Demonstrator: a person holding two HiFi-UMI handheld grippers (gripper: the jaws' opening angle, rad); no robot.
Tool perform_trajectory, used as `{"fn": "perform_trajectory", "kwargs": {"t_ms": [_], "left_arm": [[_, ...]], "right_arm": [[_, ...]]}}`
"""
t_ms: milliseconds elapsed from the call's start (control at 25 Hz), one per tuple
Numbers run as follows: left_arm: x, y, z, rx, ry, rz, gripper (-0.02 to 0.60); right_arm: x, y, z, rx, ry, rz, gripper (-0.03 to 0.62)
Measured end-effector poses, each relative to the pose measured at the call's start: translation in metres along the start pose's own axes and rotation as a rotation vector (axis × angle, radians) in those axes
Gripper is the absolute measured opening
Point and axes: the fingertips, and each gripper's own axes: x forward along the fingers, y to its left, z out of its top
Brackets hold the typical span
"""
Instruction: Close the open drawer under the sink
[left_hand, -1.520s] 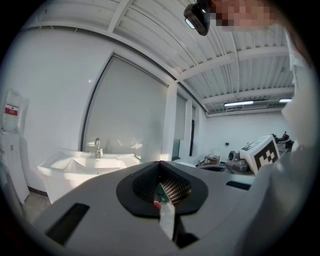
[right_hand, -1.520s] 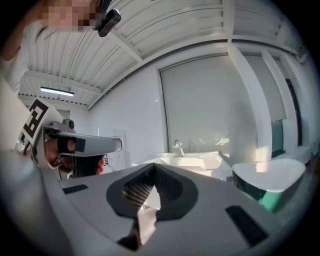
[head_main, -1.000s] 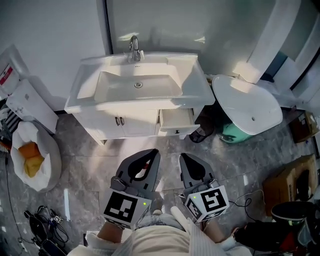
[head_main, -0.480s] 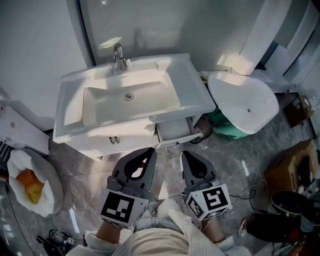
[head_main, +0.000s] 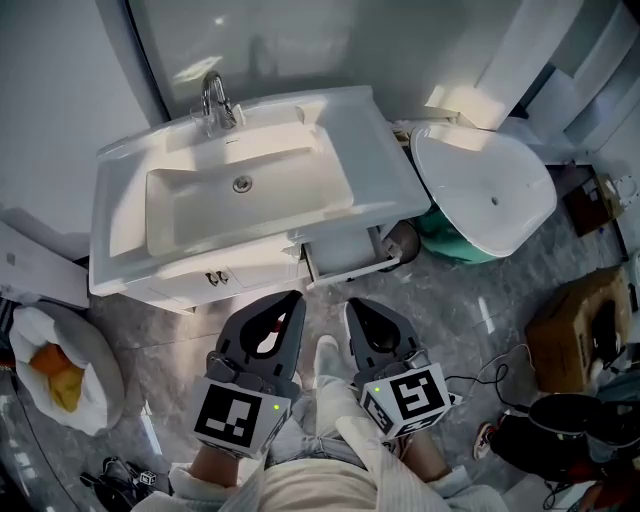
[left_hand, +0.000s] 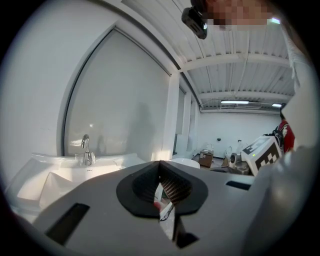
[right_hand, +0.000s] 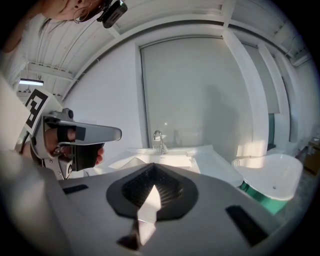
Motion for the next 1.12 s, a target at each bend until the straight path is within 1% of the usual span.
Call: {"fn": "perform_trajectory", "kwargs": {"t_ms": [160,480,640,840,1000,1120], "left_arm": [[0.025,0.003,0.006,-0.011,-0.017,0.028,0.015],[0.091,0.003,0.03,-0.01,-0.056,0.104,0.015],[0.115,0.0,0.034,-0.022,-0.06,0.136,0.015],[0.13,0.005,0.027,-0.028,-0.039,0.155,0.015],[0.137,0.01,0.02,-0.044,-0.009,0.145,0.015],[0.139,0.014,0.016,-0.049,-0.003,0.138,0.015]], "right_arm": [[0.013,-0.022,0.003,-0.006,0.002,0.026,0.009],[0.041,-0.093,0.022,0.007,-0.006,0.075,0.009],[0.056,-0.121,0.024,0.014,0.008,0.099,0.009],[0.07,-0.132,0.023,0.025,0.023,0.115,0.009],[0.081,-0.131,0.021,0.02,0.036,0.117,0.009],[0.084,-0.129,0.018,0.019,0.043,0.112,0.009]]}}
